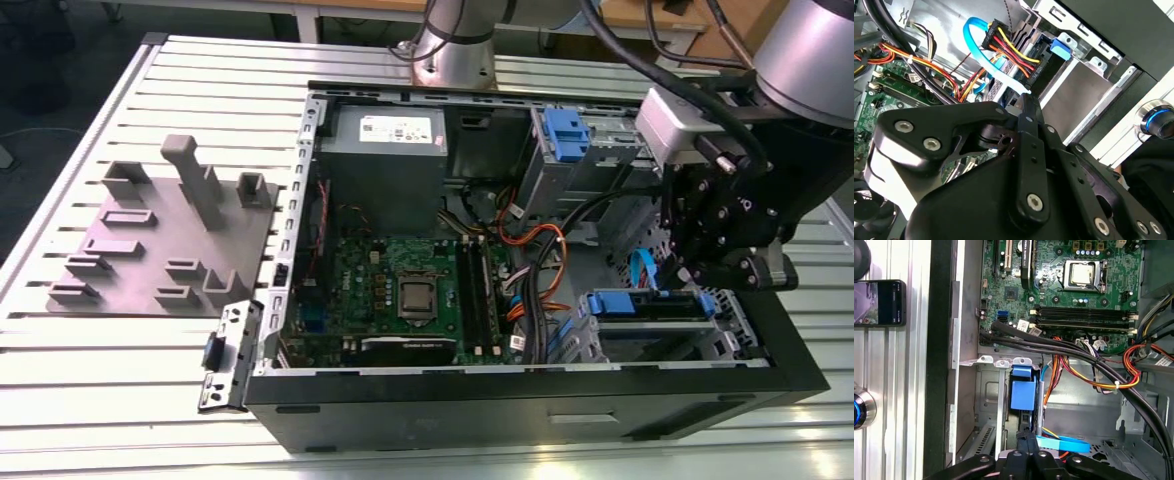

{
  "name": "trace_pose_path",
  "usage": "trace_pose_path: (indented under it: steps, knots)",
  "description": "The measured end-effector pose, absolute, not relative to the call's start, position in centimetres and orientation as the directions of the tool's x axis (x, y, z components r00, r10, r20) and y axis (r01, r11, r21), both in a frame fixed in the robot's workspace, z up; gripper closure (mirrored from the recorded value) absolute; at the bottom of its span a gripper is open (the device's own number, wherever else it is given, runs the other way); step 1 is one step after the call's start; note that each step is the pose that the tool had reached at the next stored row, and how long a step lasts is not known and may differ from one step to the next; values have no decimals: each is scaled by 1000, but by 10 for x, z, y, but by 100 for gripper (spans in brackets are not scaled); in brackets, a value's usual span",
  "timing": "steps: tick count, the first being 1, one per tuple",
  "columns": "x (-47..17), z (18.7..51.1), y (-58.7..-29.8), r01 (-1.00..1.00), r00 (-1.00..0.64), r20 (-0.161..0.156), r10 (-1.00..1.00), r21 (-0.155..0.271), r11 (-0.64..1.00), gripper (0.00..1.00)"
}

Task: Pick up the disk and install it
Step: 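Insert the second disk wire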

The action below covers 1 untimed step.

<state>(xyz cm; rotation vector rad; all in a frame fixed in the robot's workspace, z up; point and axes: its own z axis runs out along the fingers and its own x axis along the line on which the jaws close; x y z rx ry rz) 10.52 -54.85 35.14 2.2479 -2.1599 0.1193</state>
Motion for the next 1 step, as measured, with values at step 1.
trace_pose_path:
  steps: [1]
  knots:
    - [105,351,-549,-998,38,70,-997,-37,-41,89]
